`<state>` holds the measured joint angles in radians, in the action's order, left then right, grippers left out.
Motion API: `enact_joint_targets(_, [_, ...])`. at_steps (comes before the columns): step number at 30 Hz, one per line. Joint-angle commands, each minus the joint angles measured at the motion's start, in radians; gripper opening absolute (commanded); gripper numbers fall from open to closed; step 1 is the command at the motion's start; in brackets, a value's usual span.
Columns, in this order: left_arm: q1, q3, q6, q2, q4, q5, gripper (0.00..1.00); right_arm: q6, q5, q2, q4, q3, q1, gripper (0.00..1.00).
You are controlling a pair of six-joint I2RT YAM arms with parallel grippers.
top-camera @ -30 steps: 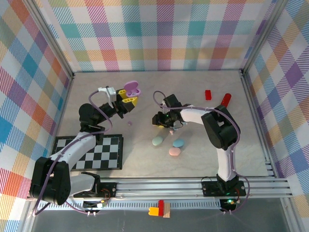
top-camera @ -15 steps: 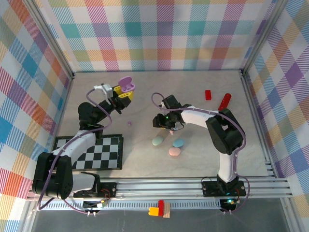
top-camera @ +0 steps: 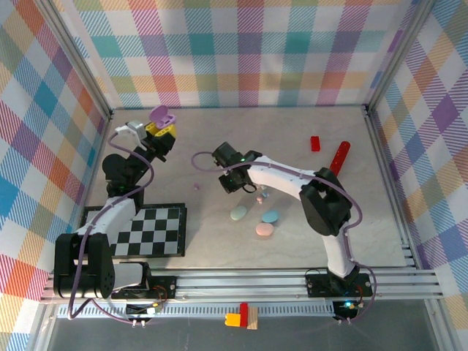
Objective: Insert the wireless bluetooth earbuds into the charging case
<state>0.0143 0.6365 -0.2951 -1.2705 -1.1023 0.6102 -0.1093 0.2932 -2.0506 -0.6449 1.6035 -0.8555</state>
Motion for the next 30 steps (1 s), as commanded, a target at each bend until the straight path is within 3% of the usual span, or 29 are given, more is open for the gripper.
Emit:
enact_joint_targets(1, [0.028,0.011,-0.033,0.011,-0.046,-0.009,0.35,0.123,0.175,-0.069,-0.108,0.068,-0.039,0.4])
enact_joint_targets(12, [0.046,0.02,-0.044,0.02,-0.047,0.022,0.35,0.198,0.294,-0.203,-0.196,0.222,-0.079,0.36])
enact_joint_targets(30, [0.047,0.029,-0.058,0.018,-0.051,0.052,0.35,0.198,0.29,-0.296,-0.272,0.312,-0.079,0.32])
